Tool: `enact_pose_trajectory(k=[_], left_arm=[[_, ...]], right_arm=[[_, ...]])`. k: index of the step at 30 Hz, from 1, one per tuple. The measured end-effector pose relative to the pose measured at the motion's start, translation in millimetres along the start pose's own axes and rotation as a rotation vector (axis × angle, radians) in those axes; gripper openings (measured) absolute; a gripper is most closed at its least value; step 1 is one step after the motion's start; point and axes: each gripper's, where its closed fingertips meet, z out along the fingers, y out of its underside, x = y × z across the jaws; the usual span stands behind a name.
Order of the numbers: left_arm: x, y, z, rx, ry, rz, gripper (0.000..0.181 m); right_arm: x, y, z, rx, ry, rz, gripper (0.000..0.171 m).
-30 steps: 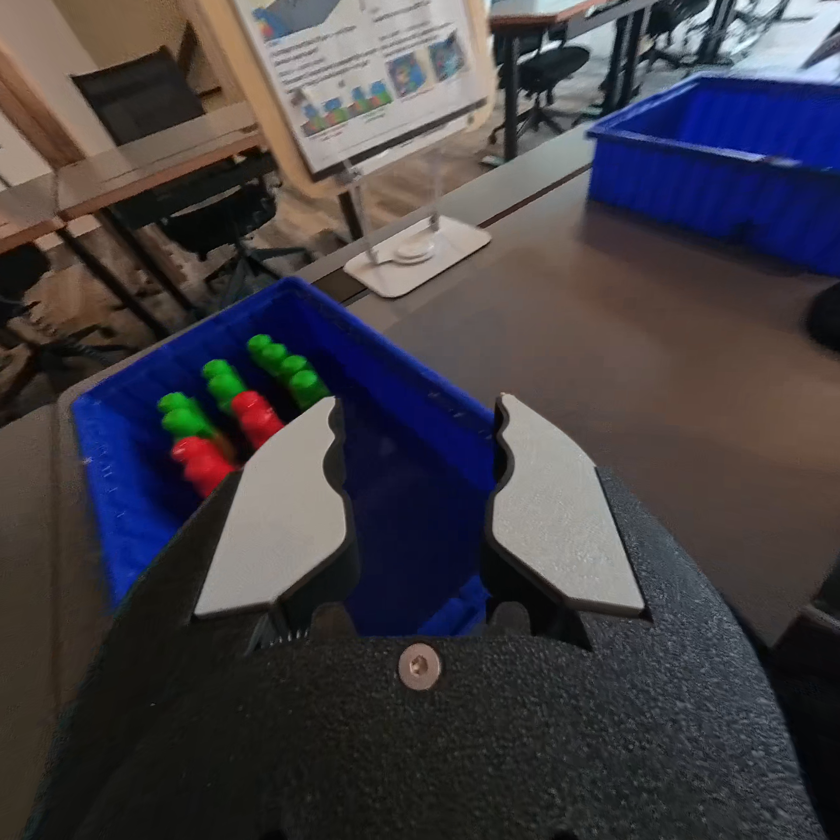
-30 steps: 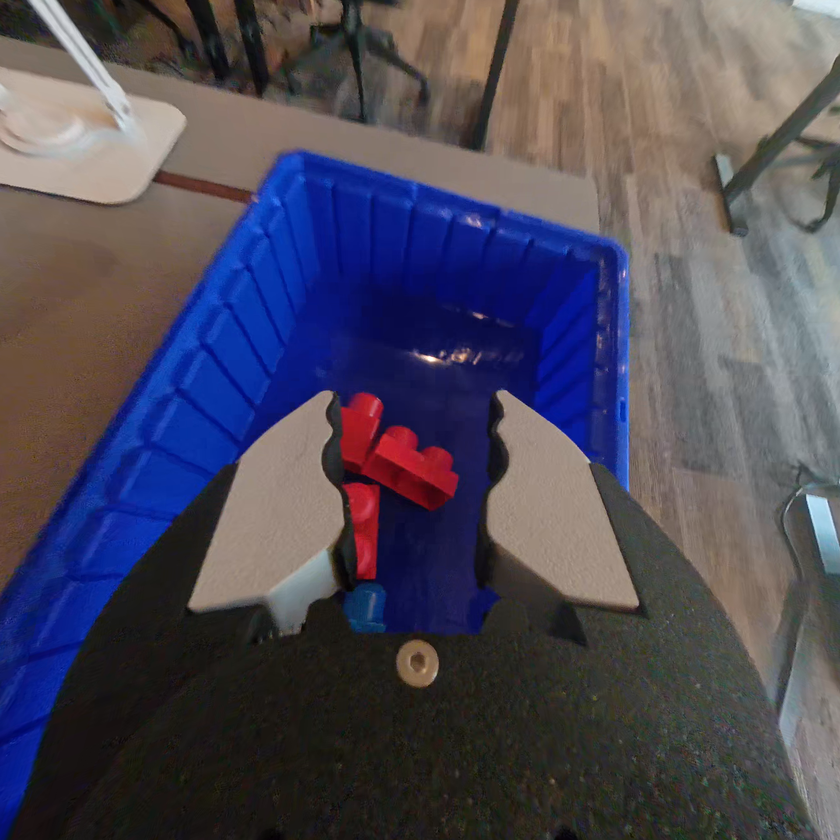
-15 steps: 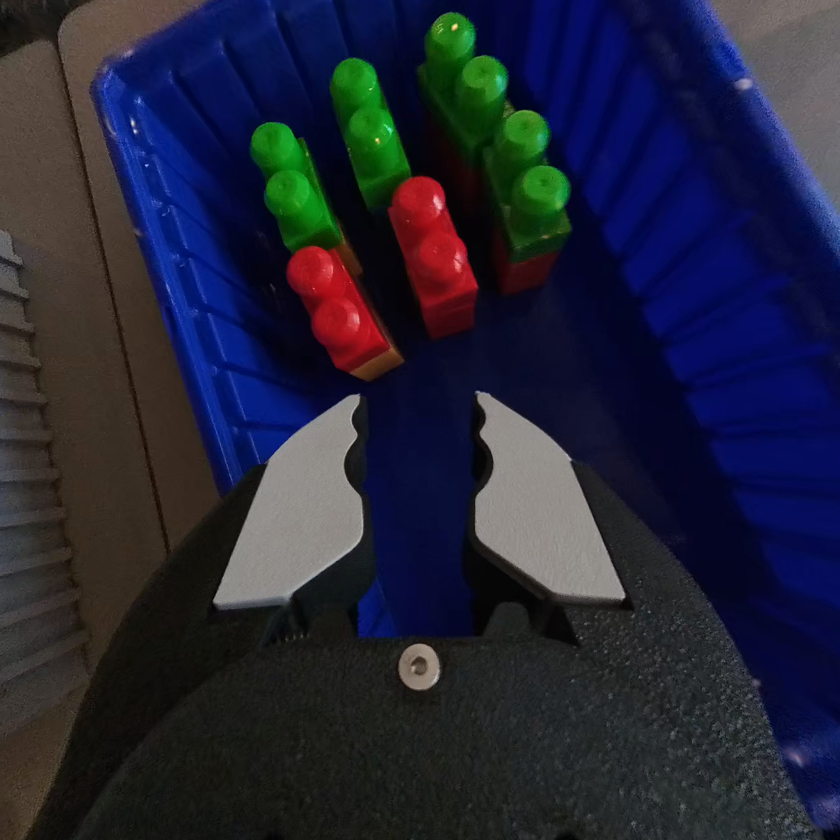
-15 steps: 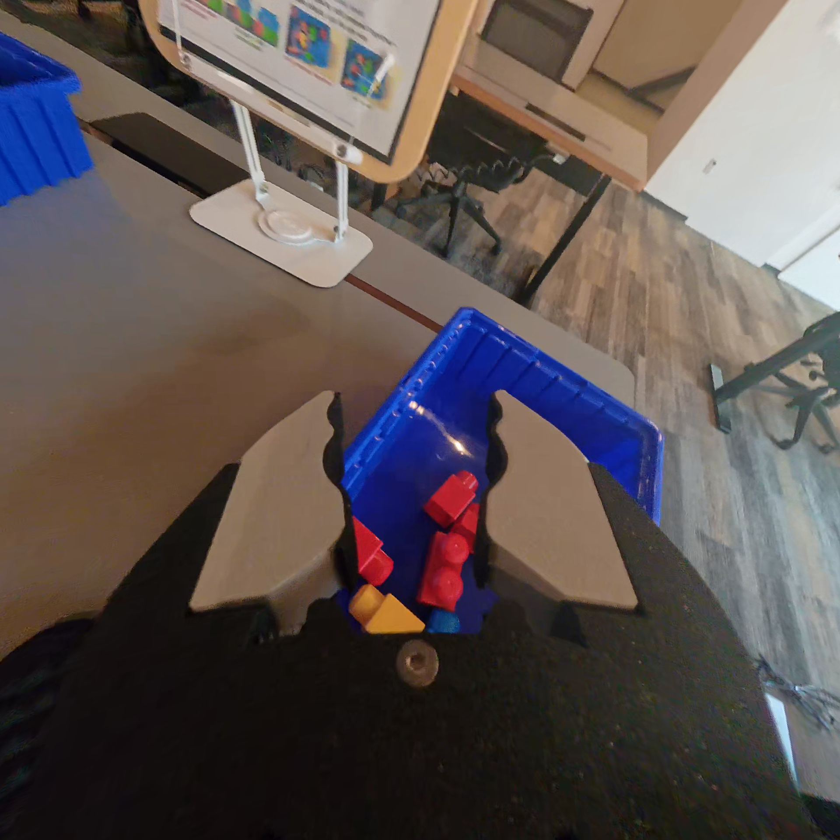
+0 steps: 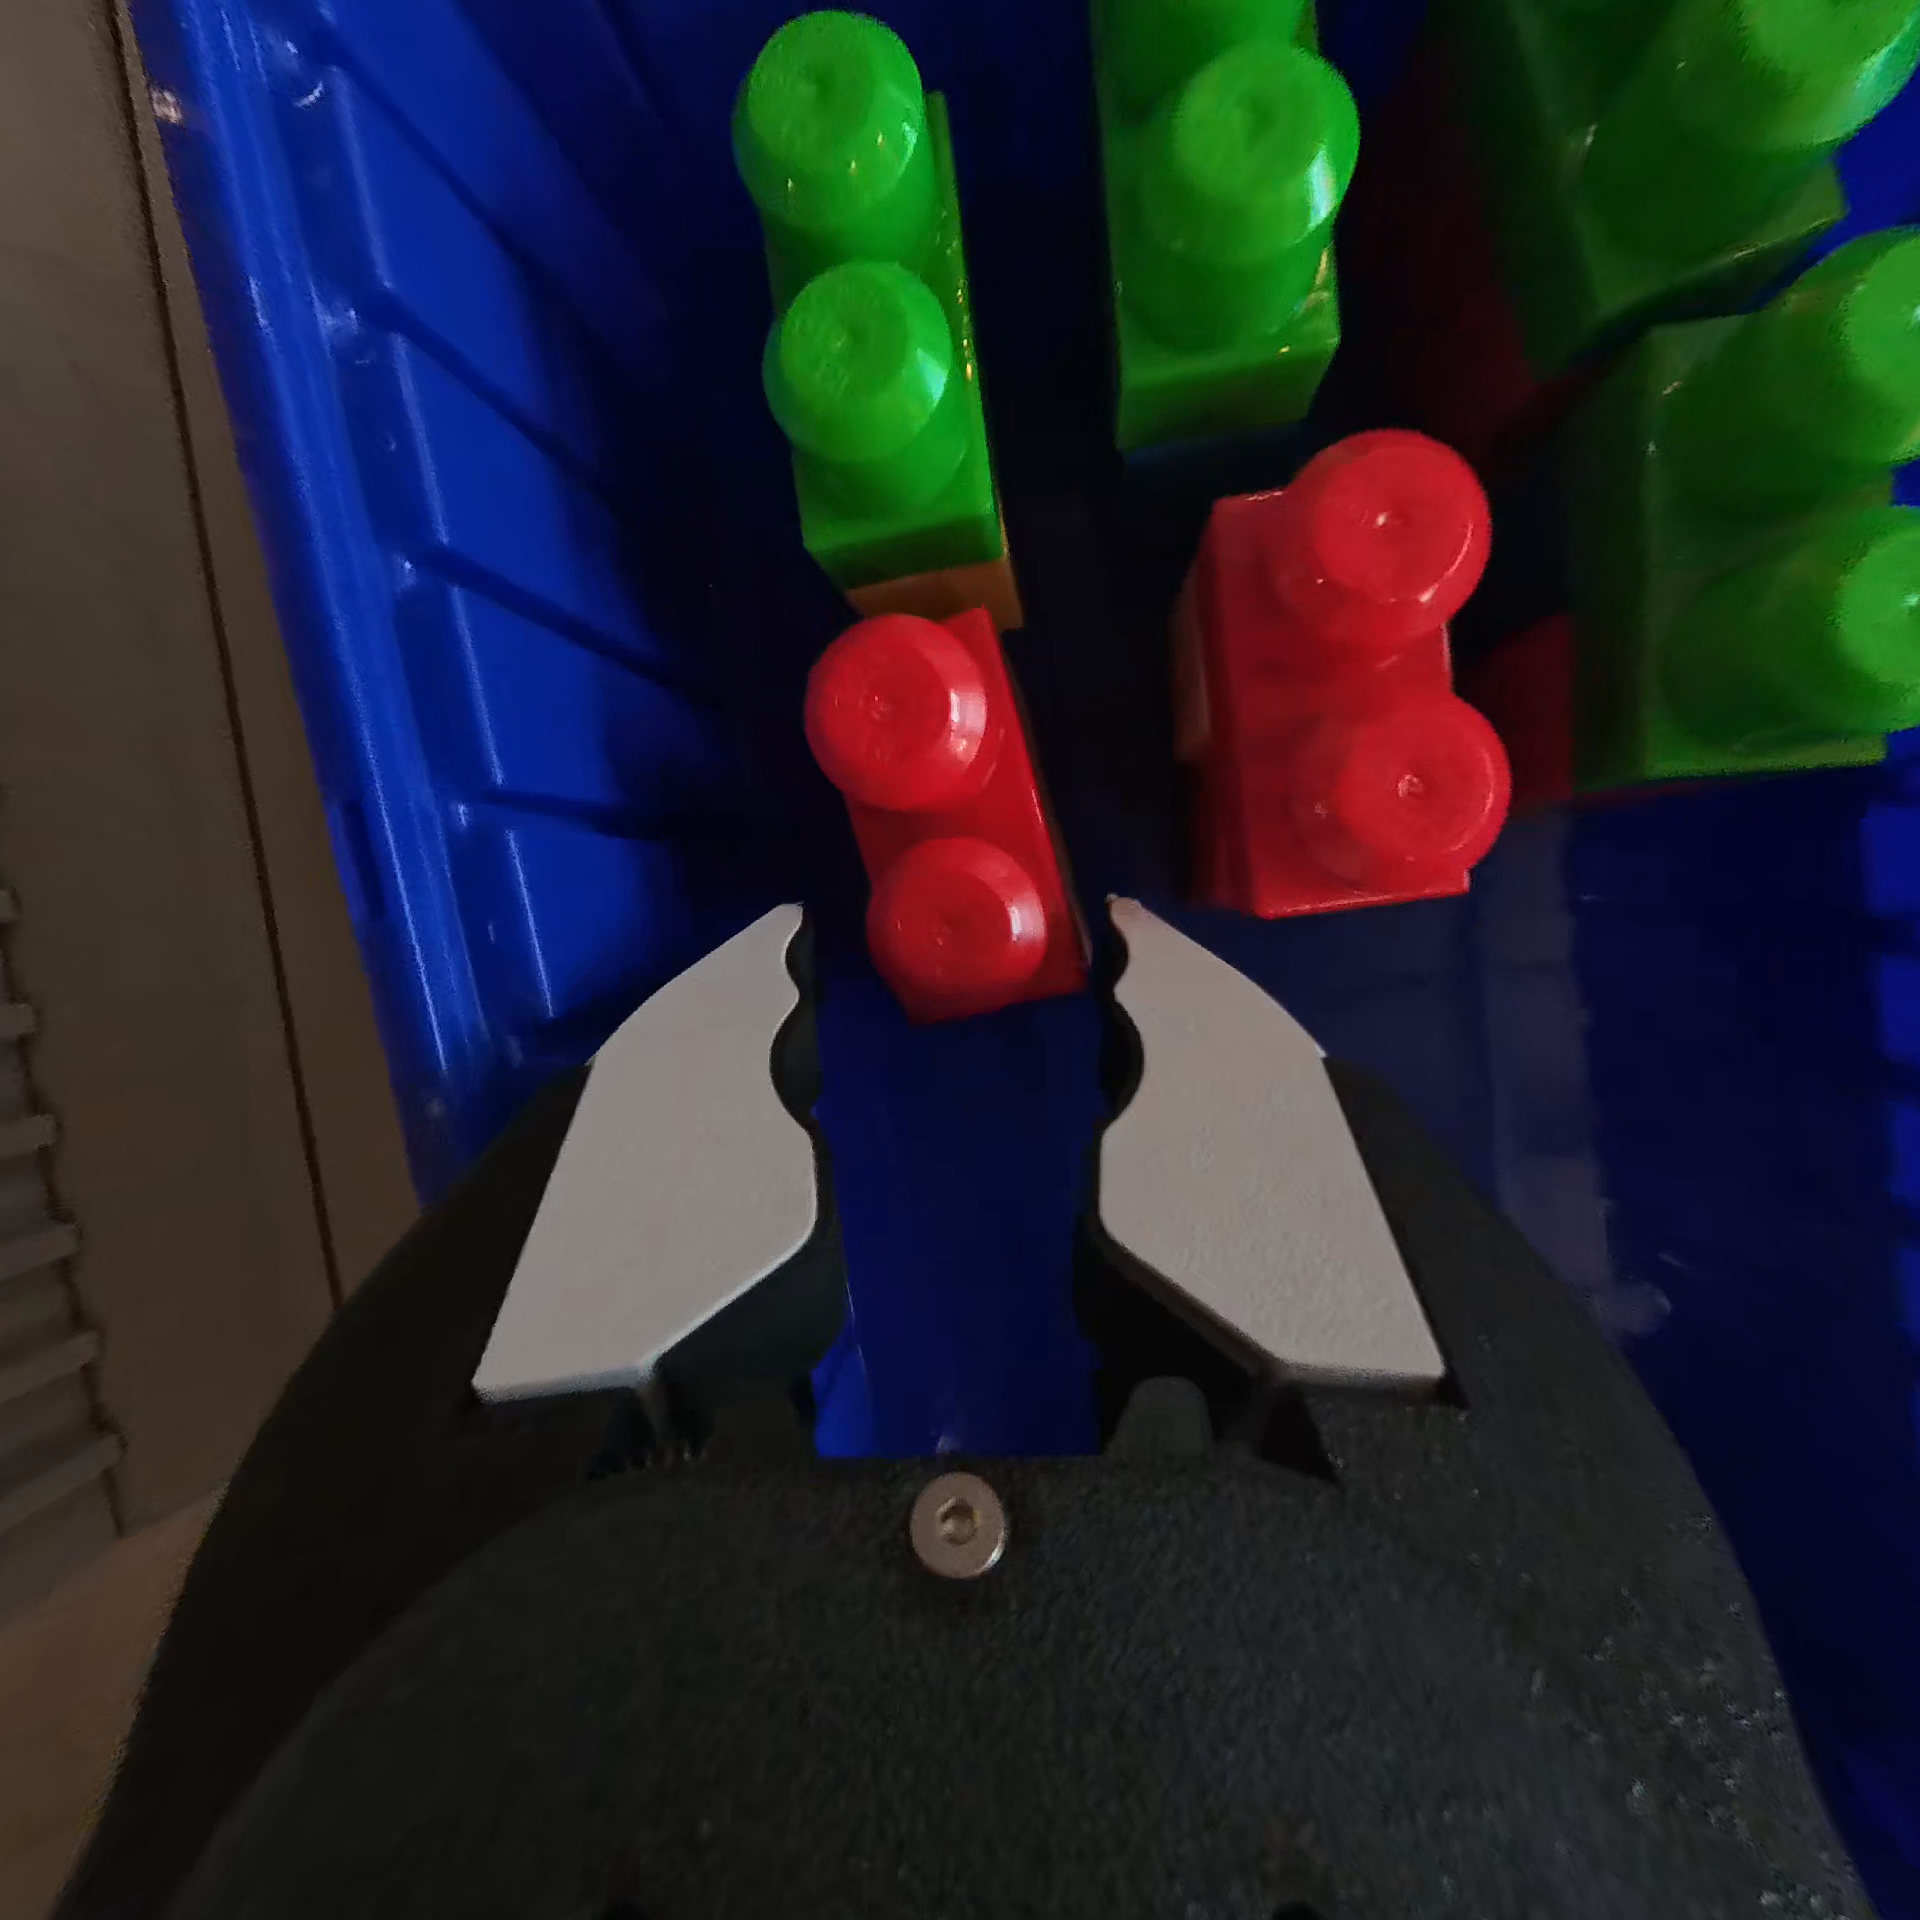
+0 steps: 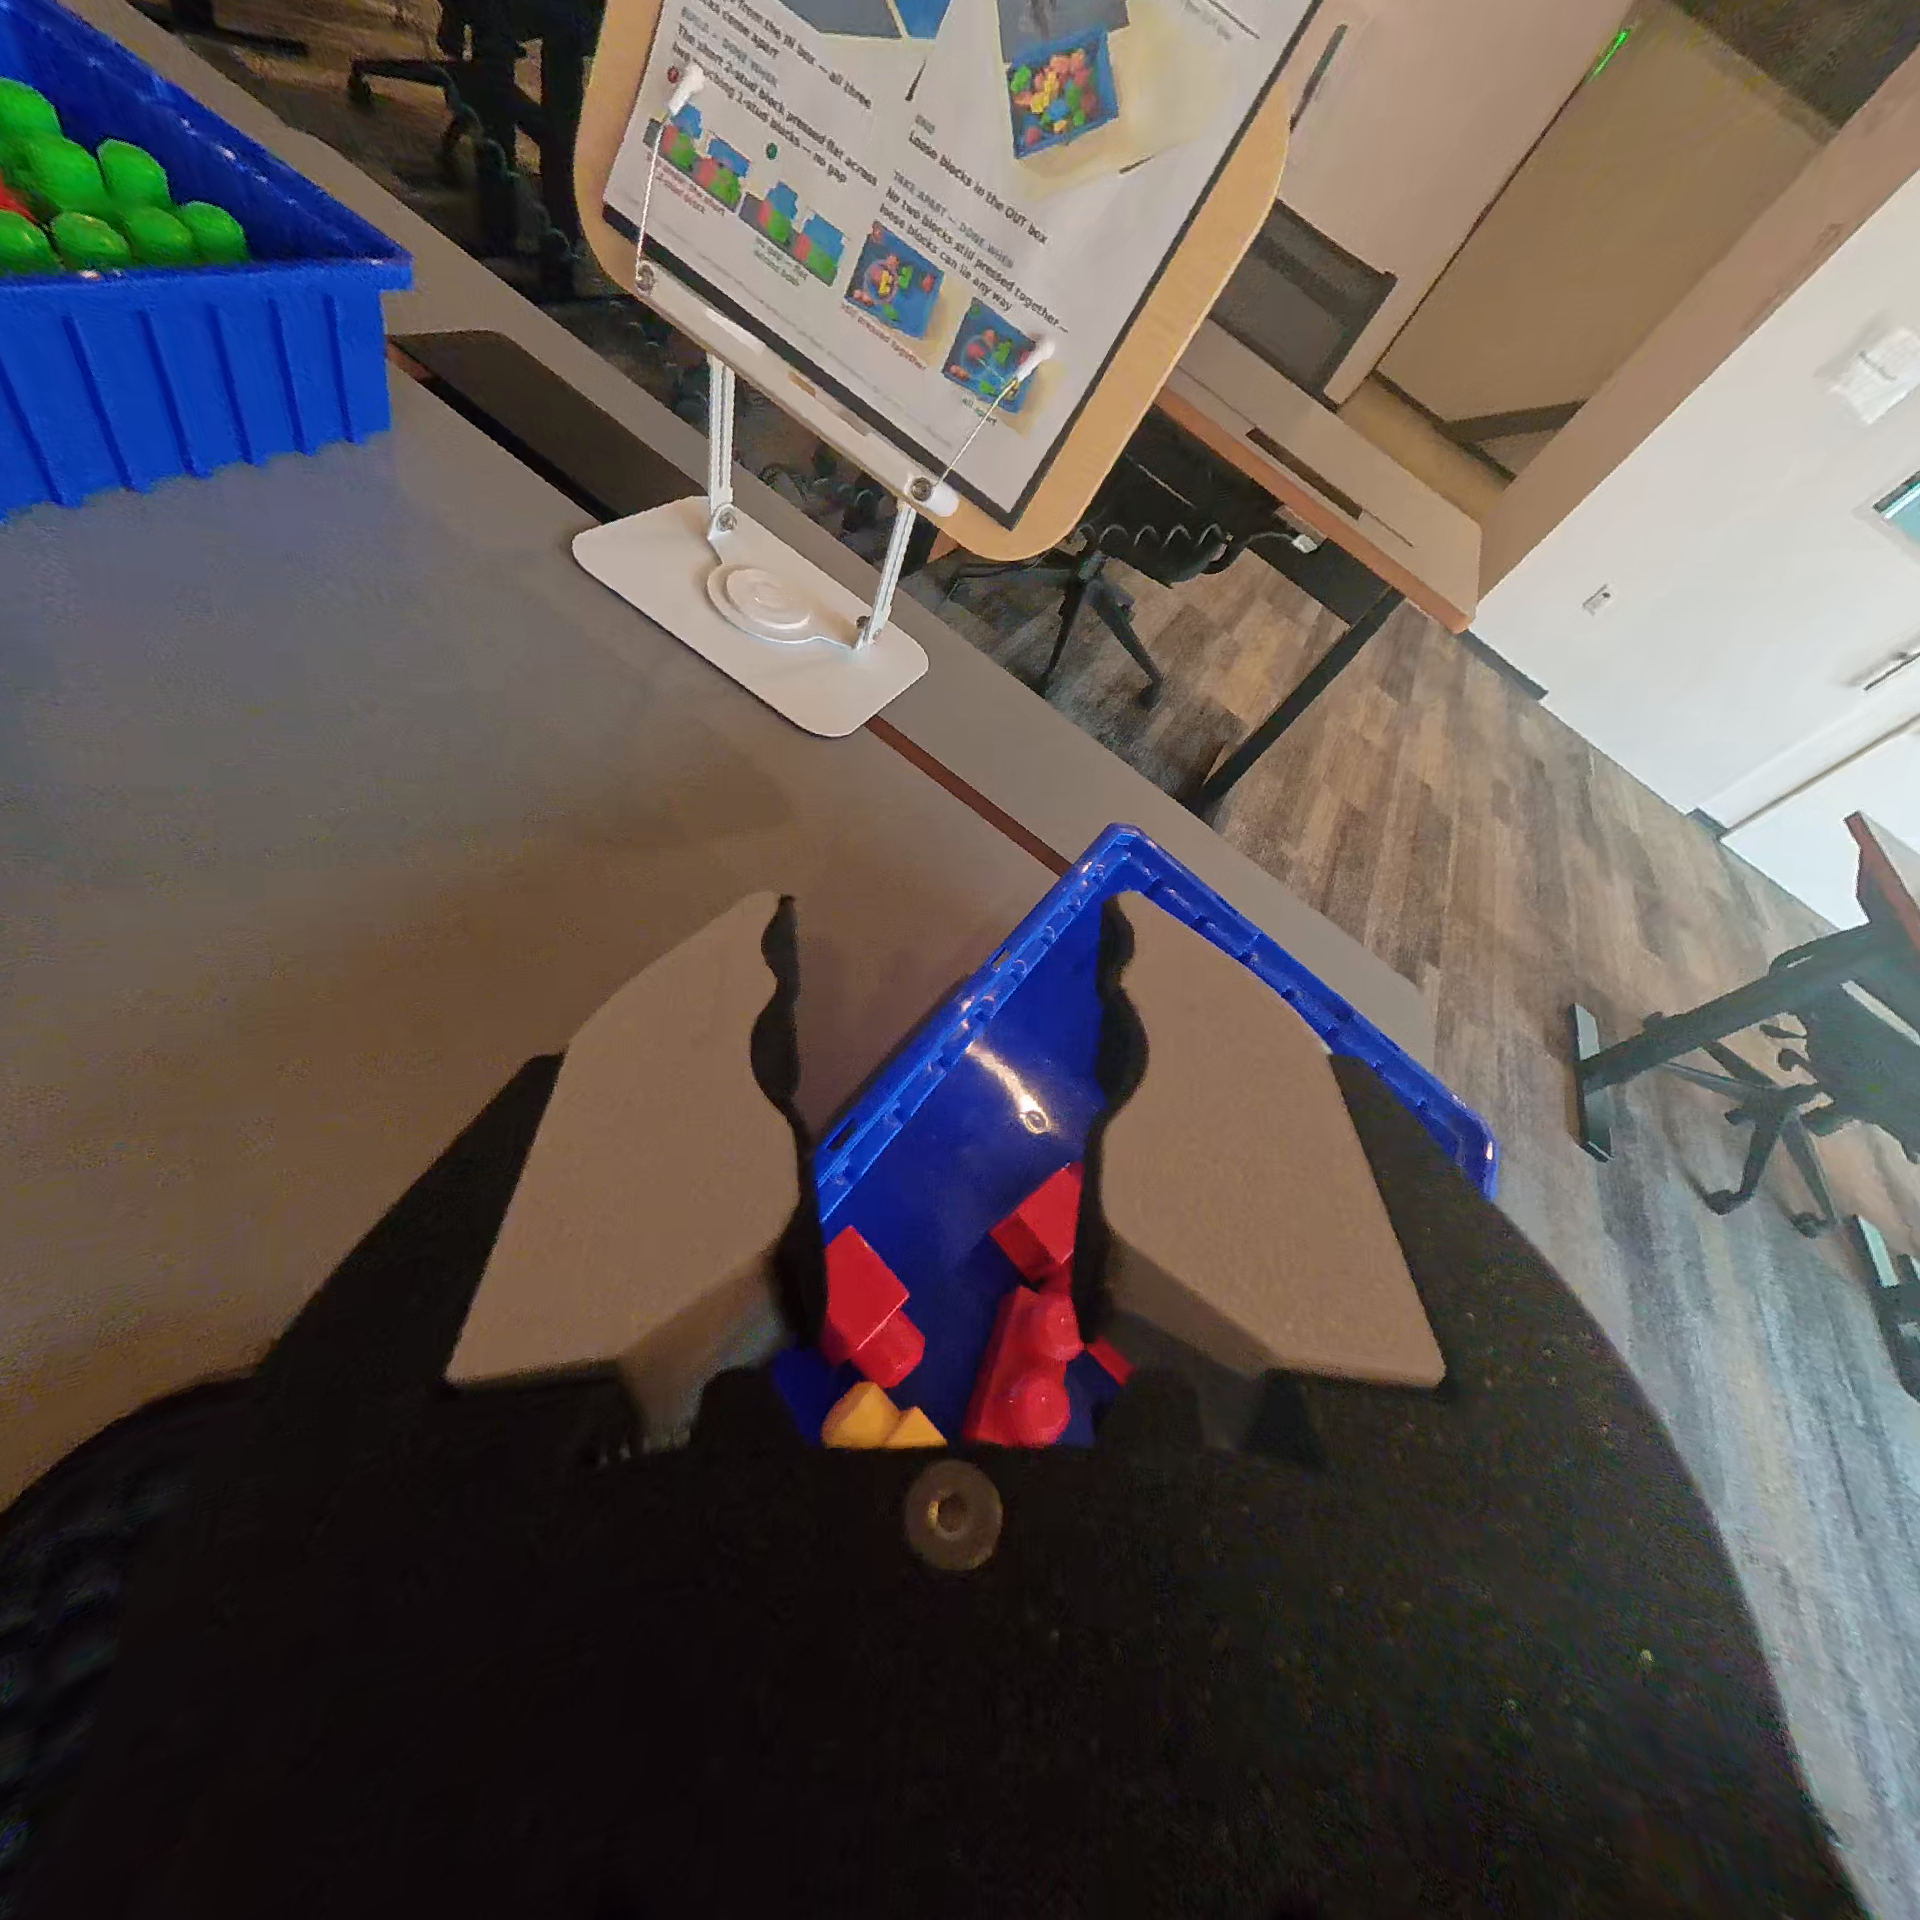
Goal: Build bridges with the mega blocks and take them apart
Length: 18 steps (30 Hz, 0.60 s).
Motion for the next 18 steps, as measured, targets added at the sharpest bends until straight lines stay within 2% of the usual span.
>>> enact_pose_trajectory(k=[7, 10, 14, 18], left_arm=[[6.1, -3.0, 9.0, 0.000, 0.002, 0.016, 0.039], [7.7, -4.9, 0.8, 0.023, 0.034, 0.004, 0.038], [11.1, -15.8, -41.7, 0.185, 0.099, -0.004, 0.038], [38.7, -28.1, -112.6, 0.476, 0.301, -0.018, 0.037]], right_arm=[[-6.2, -1.1, -4.8, 0.017, -0.005, -0.005, 0.054], [-12.5, 0.2, -4.5, 0.011, -0.021, -0.003, 0.054], [-37.4, -5.6, -5.7, 0.037, -0.094, 0.004, 0.051], [-80.9, -22.6, -5.1, 0.103, -0.228, 0.028, 0.051]])
